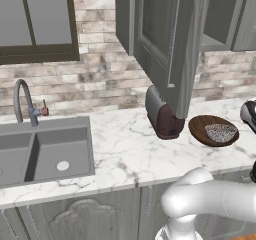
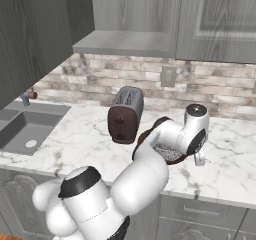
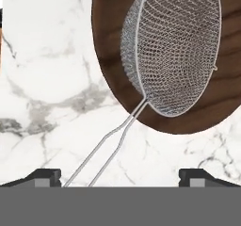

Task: Open the cabinet and setup a tea strainer by placing it in the bowl upright.

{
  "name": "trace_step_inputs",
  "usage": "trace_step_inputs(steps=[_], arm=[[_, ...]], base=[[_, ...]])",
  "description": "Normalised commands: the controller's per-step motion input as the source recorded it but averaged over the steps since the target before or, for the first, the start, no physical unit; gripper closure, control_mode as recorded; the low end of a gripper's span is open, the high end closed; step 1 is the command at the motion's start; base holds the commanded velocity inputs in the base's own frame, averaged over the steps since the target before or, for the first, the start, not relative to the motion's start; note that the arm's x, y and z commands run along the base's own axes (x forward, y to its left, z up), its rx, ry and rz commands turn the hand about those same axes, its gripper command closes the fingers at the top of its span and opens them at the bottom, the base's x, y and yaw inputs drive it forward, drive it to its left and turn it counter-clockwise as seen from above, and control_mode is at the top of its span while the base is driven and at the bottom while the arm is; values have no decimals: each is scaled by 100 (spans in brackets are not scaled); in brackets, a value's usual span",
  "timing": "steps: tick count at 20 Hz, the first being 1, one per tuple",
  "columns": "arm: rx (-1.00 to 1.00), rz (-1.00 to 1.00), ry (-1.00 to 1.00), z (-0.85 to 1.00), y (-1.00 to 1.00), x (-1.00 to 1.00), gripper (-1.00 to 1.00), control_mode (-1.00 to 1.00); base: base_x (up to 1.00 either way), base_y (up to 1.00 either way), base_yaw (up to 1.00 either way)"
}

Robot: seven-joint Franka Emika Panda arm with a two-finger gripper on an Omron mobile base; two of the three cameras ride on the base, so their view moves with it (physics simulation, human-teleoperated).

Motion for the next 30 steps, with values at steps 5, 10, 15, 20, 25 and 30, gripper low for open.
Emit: trace_step_inputs(steps=[5,10,15,20,25,30], arm=[[0,0,3,16,0,-24,-100,-100],[2,0,0,17,0,-50,-100,-100],[0,7,-1,28,16,-86,-100,-100],[-5,23,-2,38,65,-81,-100,-100],[-13,47,0,36,94,-38,-100,-100],[-12,48,0,28,92,-41,-100,-100]], base=[[0,0,0],[0,0,0],[0,0,0],[0,0,0],[0,0,0],[0,0,0]])
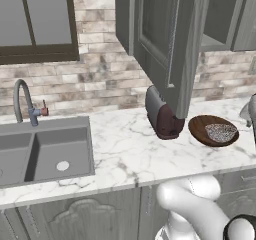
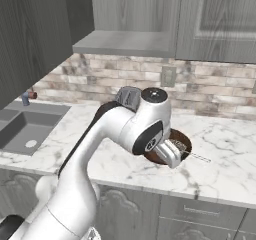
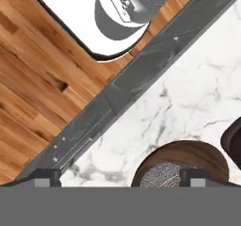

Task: Open the cabinet and setup a tea strainer by placing it in the bowl upright.

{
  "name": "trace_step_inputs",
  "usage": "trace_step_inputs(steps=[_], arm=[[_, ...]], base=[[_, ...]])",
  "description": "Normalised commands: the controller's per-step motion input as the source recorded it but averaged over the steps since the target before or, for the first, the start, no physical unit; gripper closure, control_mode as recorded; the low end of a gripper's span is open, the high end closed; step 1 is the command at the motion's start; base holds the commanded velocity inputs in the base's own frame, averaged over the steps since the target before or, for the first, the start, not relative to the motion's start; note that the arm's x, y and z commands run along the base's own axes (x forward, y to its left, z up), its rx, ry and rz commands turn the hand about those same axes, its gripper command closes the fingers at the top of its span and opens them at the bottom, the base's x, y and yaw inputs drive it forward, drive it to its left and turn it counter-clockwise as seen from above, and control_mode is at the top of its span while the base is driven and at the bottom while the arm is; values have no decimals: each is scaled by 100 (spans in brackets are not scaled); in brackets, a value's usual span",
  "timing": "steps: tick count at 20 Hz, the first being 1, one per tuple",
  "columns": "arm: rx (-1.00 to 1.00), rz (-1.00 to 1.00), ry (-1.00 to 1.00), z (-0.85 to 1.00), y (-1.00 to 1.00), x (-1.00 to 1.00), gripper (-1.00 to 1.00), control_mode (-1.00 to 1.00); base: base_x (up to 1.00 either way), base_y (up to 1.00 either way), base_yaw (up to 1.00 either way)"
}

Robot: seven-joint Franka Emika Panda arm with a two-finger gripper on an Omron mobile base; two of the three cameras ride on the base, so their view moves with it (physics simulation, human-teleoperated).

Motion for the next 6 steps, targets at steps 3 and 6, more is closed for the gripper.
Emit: trace_step_inputs(steps=[3,6], arm=[[-8,45,0,19,87,-40,-100,-100],[-8,48,0,20,85,-19,-100,-100]], base=[[0,0,0],[0,0,0]])
